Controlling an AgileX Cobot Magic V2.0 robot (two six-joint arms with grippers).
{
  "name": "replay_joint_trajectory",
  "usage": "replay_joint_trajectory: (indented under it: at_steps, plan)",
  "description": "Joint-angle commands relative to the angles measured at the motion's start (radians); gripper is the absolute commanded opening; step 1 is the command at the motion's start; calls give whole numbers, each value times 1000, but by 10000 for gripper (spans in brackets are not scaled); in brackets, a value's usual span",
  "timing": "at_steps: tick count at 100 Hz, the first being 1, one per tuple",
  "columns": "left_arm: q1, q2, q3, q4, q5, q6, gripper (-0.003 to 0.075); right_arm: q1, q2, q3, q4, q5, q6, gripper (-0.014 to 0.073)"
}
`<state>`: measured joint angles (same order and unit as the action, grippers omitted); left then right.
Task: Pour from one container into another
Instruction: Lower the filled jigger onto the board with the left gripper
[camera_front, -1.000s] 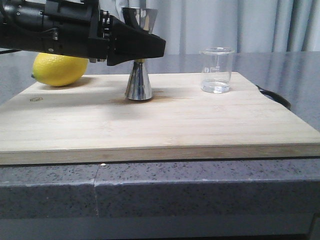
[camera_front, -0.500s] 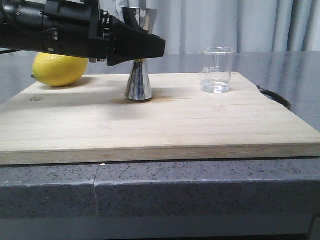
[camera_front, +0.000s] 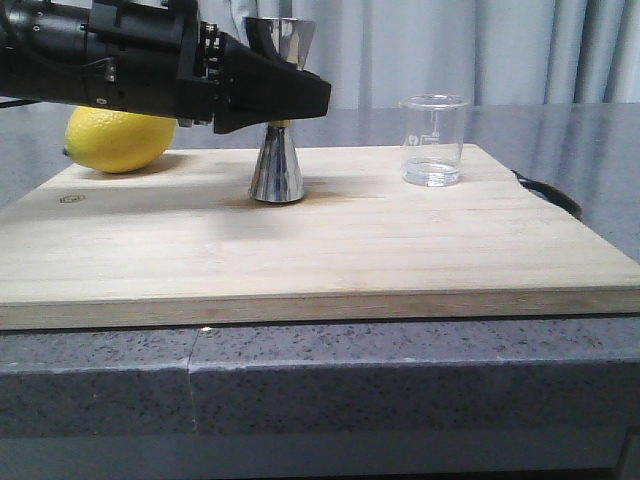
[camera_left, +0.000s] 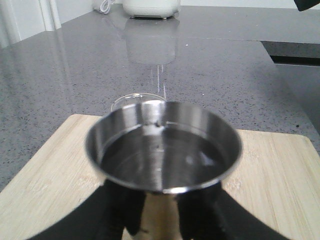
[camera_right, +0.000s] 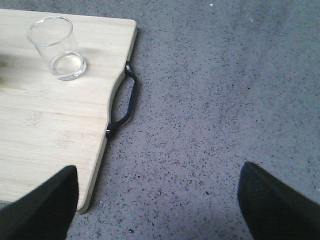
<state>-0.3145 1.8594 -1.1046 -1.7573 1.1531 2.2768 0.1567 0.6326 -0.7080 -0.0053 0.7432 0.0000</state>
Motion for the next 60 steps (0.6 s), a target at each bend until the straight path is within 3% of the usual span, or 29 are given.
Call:
replay_joint_trajectory:
  at_steps: [1,60]
  plan:
    - [-9,-42,-20,-63,62,2,221,-7,-2,-27,-13,-75,0,585]
    - [-7,-33,-20,-91,96,2,221,-7,-2,-27,-13,-87,0,585]
